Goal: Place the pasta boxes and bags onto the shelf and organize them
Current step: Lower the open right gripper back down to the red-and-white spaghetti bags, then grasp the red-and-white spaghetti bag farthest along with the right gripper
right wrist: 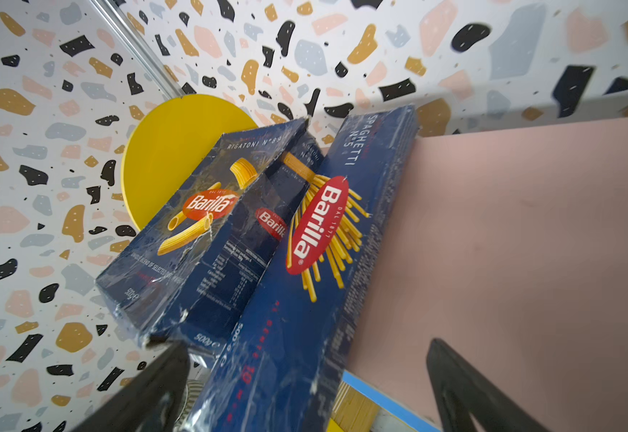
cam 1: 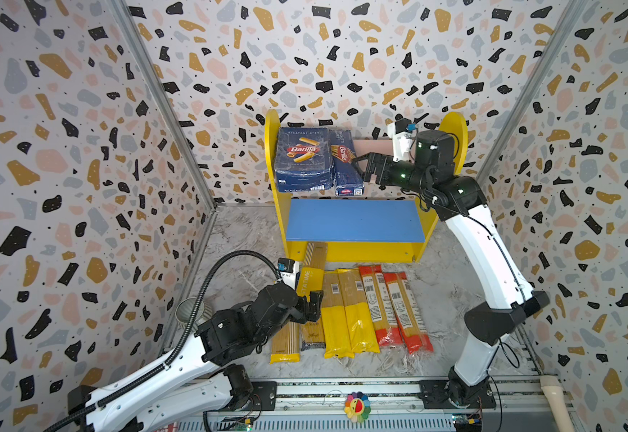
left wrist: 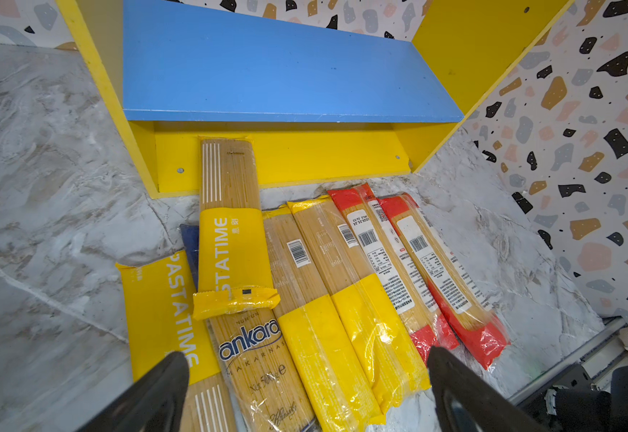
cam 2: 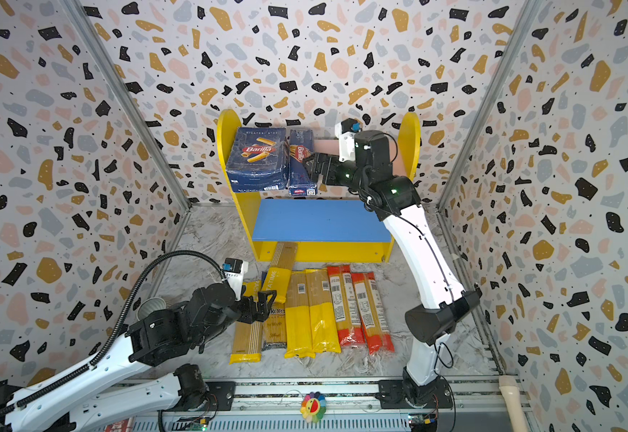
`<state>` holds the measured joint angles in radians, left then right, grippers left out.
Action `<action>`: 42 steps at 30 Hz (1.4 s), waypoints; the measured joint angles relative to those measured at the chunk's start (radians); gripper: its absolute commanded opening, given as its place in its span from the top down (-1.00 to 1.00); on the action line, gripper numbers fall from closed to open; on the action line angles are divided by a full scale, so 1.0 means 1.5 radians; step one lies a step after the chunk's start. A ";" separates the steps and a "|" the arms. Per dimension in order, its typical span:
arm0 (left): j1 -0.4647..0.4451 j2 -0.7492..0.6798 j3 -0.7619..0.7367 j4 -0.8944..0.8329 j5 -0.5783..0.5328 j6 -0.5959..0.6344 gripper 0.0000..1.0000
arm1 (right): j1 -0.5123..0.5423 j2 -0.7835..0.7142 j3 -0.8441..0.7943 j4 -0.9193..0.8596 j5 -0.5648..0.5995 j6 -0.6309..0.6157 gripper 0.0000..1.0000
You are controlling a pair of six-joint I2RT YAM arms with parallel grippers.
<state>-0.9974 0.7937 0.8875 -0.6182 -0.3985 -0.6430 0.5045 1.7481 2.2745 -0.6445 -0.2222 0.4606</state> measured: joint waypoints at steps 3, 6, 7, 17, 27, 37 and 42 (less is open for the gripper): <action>0.000 -0.014 -0.006 -0.002 -0.018 0.000 -0.99 | 0.002 -0.085 -0.081 -0.004 0.041 -0.017 -0.98; 0.001 -0.028 -0.009 -0.006 -0.027 0.000 -0.99 | 0.017 -0.183 -0.205 -0.004 0.087 -0.028 -0.88; 0.001 -0.030 -0.009 -0.006 -0.029 -0.001 -0.99 | 0.028 -0.222 -0.260 -0.004 0.106 -0.029 -0.87; 0.001 -0.011 -0.089 0.024 0.005 -0.022 -0.99 | 0.084 -0.533 -0.858 -0.025 0.241 0.071 -0.99; 0.001 0.073 -0.101 0.103 0.055 -0.038 -0.99 | 0.098 -0.583 -1.078 -0.031 0.301 0.191 -0.98; 0.001 0.091 -0.105 0.140 0.071 -0.029 -0.99 | 0.105 -0.511 -1.191 0.038 0.298 0.265 -0.98; 0.001 0.089 -0.123 0.146 0.078 -0.014 -0.99 | 0.105 -0.475 -1.207 0.065 0.292 0.276 -0.98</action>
<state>-0.9958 0.9268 0.7036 -0.3992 -0.2810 -0.6640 0.6624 1.0363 0.4633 -0.5476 0.2161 0.8749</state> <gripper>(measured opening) 0.995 0.990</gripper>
